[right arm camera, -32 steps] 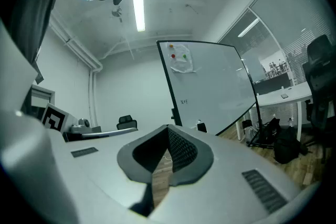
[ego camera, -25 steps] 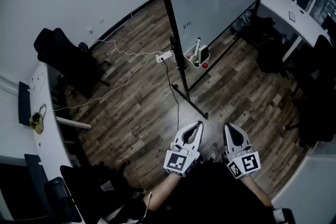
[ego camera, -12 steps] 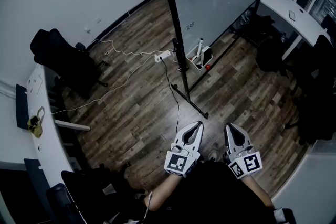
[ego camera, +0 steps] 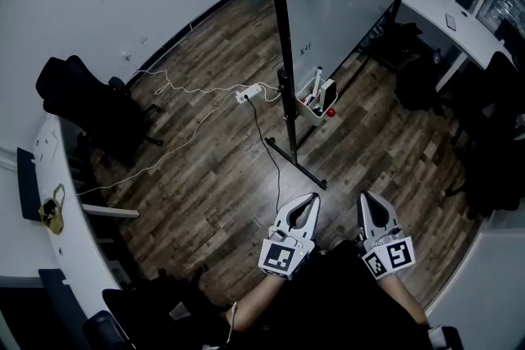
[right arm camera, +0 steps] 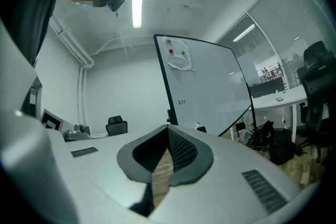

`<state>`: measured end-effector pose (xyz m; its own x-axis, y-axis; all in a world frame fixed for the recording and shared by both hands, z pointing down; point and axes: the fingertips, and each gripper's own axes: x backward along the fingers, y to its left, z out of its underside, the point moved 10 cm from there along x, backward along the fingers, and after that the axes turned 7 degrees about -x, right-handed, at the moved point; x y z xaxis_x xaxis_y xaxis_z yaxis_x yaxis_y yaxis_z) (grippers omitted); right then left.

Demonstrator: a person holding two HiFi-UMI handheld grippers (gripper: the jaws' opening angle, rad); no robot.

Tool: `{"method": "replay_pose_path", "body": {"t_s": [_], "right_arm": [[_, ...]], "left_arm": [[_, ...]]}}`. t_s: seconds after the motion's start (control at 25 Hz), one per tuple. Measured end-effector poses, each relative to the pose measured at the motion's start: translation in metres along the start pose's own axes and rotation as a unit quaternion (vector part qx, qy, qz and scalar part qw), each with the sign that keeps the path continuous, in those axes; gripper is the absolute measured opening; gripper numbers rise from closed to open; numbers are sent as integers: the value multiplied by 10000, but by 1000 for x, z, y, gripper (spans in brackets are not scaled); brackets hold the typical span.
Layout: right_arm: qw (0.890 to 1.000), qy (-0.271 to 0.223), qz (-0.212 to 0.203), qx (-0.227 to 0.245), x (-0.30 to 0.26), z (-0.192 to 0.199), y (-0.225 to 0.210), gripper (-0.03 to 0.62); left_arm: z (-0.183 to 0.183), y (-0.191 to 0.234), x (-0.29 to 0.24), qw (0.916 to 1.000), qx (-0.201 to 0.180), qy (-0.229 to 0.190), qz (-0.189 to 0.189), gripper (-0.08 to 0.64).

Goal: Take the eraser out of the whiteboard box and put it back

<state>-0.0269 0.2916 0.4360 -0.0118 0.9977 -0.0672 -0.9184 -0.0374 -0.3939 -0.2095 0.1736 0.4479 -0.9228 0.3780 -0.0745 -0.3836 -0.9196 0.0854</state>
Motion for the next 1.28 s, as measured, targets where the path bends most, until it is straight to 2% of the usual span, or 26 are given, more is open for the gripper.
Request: {"method": "replay_pose_path", "body": {"t_s": [0.24,0.44,1.28], "right_arm": [[9998,-45,201,-9,-9,1,2,15],[9997,-18,244,-78,-21,0,-6,15],[9992,192,-310,-159,-110,-37,-92,15]], "left_arm": [[4,13,-5,9999,64,48,131,5],[6,22,-14,9999,100,80,96,6],[-16,46,-120,9990,60,71,-441,6]]}}
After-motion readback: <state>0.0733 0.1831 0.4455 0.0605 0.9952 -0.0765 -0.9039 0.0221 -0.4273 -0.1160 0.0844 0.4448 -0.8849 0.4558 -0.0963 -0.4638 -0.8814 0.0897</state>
